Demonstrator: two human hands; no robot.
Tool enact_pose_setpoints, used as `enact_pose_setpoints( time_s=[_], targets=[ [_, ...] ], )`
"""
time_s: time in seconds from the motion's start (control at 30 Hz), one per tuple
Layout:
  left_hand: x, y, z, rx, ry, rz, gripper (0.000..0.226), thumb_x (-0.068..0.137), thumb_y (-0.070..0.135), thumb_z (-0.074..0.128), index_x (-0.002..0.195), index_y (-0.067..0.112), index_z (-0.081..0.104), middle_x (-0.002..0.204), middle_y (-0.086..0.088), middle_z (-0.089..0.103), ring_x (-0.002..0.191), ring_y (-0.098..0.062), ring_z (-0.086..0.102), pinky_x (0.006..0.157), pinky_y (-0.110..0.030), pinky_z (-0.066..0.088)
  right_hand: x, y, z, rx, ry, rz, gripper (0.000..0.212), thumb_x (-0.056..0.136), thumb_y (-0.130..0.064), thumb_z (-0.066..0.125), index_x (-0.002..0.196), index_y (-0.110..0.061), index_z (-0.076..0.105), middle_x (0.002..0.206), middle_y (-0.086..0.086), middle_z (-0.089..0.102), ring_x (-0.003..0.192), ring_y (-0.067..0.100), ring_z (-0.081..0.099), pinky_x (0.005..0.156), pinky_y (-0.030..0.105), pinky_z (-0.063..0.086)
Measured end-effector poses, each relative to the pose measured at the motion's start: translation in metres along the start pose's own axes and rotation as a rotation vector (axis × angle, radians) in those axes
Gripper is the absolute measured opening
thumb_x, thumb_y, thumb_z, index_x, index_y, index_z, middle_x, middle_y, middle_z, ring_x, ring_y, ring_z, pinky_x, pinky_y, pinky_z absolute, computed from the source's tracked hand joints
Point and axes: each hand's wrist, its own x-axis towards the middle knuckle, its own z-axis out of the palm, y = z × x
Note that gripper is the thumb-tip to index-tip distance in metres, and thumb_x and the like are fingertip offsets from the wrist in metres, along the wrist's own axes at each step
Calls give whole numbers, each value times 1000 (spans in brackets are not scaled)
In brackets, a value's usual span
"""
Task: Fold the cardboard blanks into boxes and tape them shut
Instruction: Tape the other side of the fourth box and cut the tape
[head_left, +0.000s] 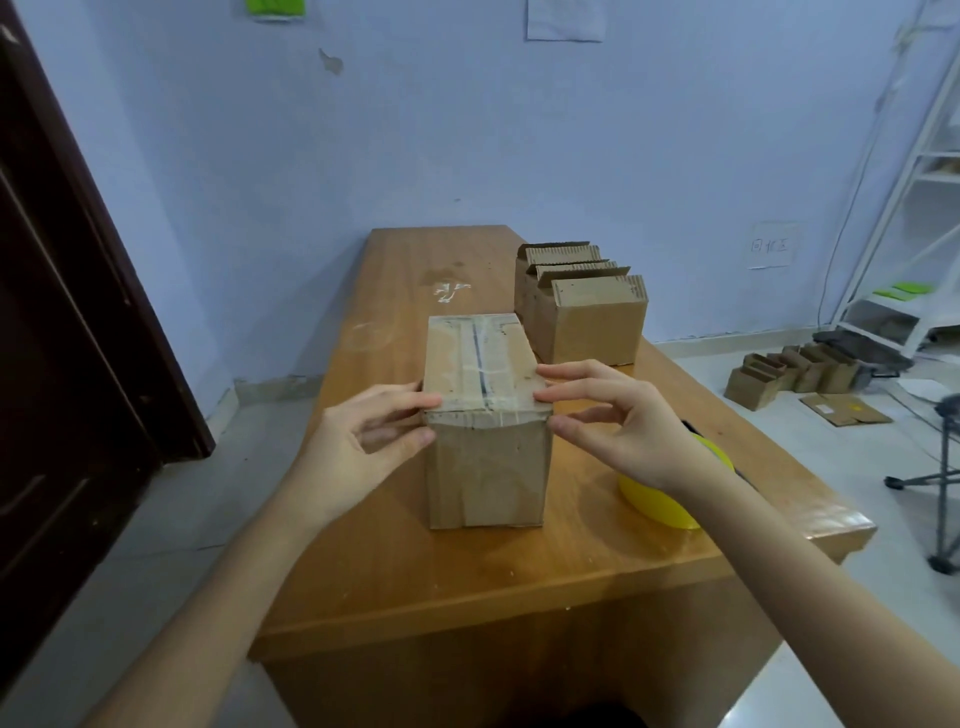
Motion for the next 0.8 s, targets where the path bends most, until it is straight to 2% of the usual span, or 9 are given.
enact_pose_setpoints(
  time_s=[0.1,0.17,0.3,0.4,0.5,0.6,0.7,0.8],
  targets=[
    [1,-1,5,9,75,-3,34,75,3,71,101,24,69,114,13,61,100,8,61,82,-8,48,3,3,6,-3,67,-47,20,83,-15,69,102,-19,71,118,0,61,116,11,56,81,22,55],
    [2,-1,7,-24,126,-27,32,73,4,72,100,19,70,113,11,63,100,6,62,82,-10,49,4,4,11,13,111,-59,17,81,-17,70,98,-16,71,116,0,61,114,8,56,78,17,54],
    [4,1,13,-73,198,-37,27,69,5,75,91,19,72,105,9,67,93,2,66,81,-10,49,4,9,17,0,169,-109,14,81,-15,71,94,-12,69,112,1,61,114,5,56,75,14,53],
    [5,5,19,-93,261,-41,22,67,8,77,84,21,72,100,11,67,88,2,67,79,-8,48,5,9,21,-17,189,-123,14,80,-23,71,90,-13,67,109,0,61,113,5,57,75,14,53],
    [4,-2,12,-93,189,-77,24,66,21,74,89,26,74,109,10,68,97,0,66,86,-19,52,6,9,21,-11,187,-111,24,77,-35,71,89,-14,66,110,2,60,113,7,57,76,17,55],
    [2,-8,5,-119,98,-104,27,69,27,71,95,32,74,119,7,65,104,-5,64,85,-31,56,6,9,22,13,188,-92,21,79,-31,69,88,-12,67,110,2,60,112,4,56,76,15,53],
    [0,-7,12,-90,157,-57,23,73,26,67,95,28,74,117,4,65,99,-4,65,76,-24,57,3,12,28,110,216,-57,11,84,-27,68,93,-21,65,116,2,59,115,6,55,79,16,52],
    [-3,-4,13,-114,134,-71,17,84,31,61,97,28,70,120,8,61,104,3,61,72,-17,54,-4,14,28,183,152,-44,19,87,-30,63,104,-21,62,126,4,55,124,11,50,86,22,51]
  ],
)
